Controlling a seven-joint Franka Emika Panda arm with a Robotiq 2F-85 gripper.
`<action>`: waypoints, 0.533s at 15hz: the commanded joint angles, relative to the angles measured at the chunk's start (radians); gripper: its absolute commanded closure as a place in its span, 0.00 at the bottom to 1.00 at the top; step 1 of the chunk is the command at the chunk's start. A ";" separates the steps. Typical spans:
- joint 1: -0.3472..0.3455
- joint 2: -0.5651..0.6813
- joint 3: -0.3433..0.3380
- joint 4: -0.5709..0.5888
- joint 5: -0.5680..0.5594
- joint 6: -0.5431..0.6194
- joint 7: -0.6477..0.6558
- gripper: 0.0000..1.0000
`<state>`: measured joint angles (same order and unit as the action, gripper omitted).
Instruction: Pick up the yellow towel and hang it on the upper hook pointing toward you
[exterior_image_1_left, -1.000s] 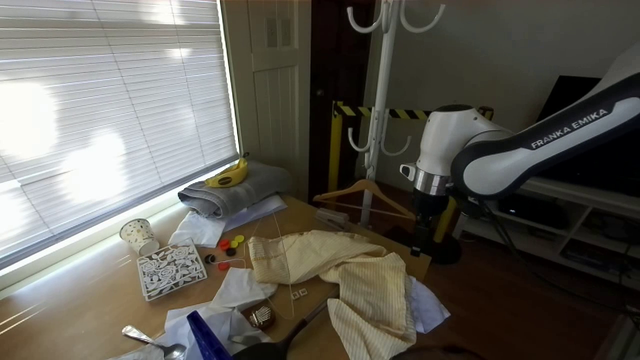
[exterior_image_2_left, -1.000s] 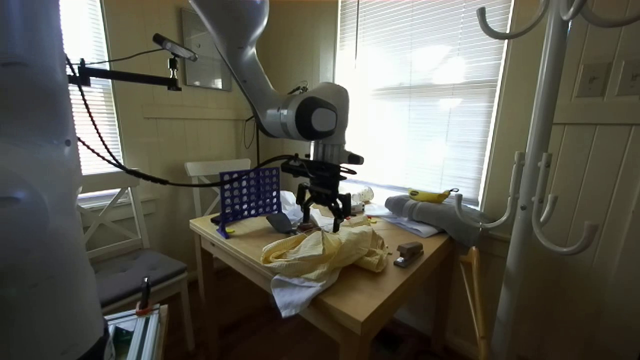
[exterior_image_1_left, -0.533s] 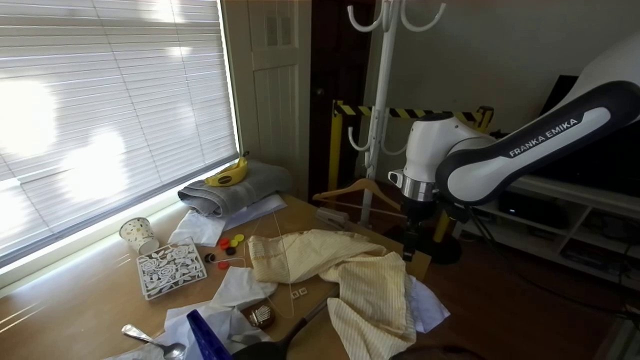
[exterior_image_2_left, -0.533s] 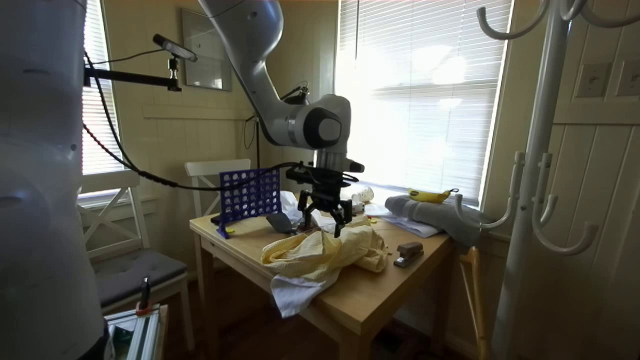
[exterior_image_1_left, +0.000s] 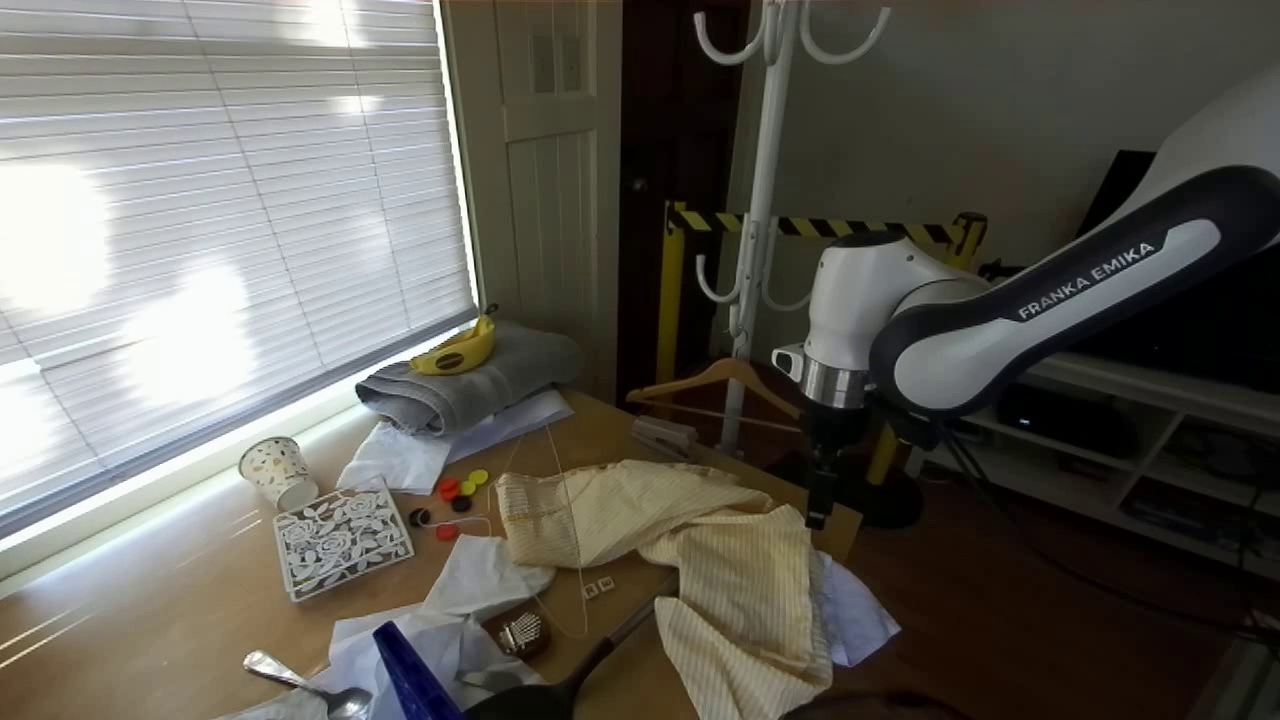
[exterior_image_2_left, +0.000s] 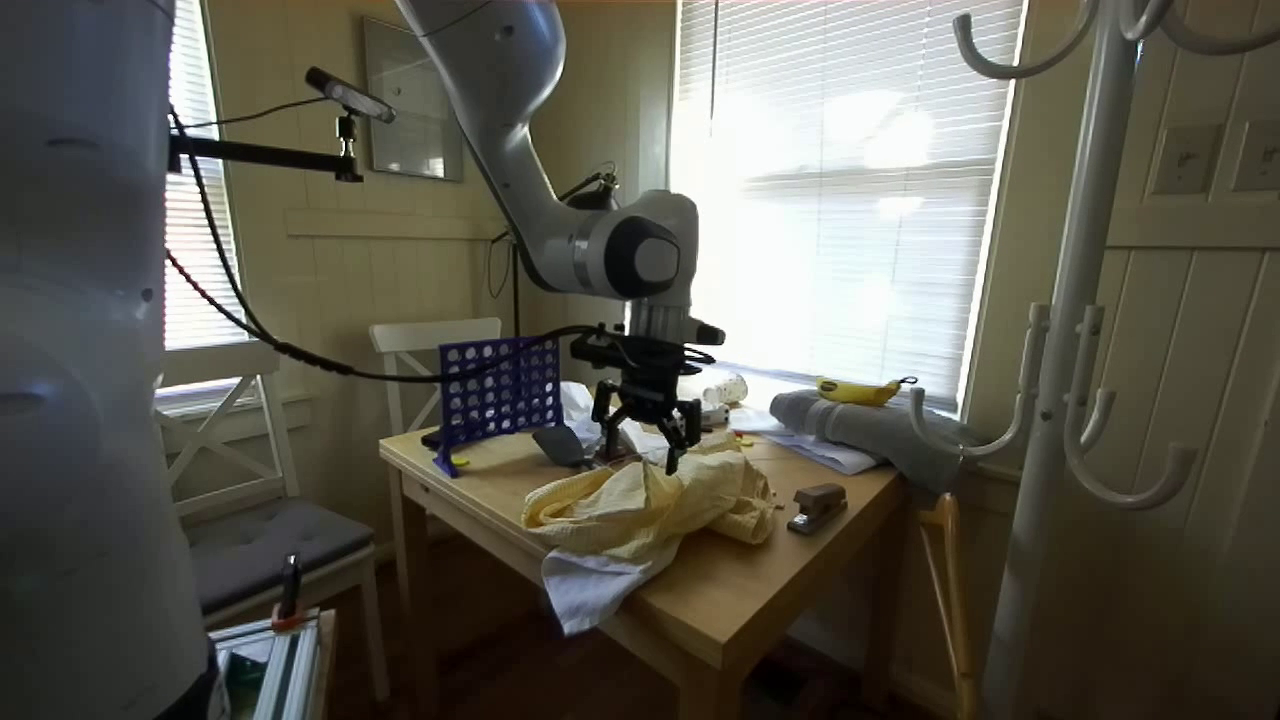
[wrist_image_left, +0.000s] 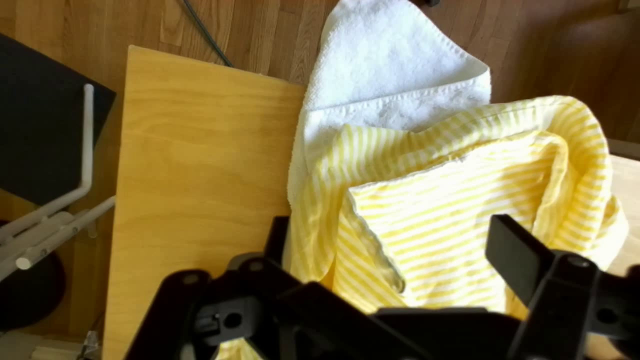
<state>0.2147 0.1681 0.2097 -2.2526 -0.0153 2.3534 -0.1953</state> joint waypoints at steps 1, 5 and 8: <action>0.018 0.051 0.038 0.023 -0.022 0.036 -0.078 0.00; 0.046 0.089 0.043 0.045 -0.105 0.072 -0.053 0.00; 0.051 0.099 0.036 0.053 -0.155 0.086 -0.051 0.00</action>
<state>0.2600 0.2356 0.2545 -2.2304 -0.1095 2.4232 -0.2549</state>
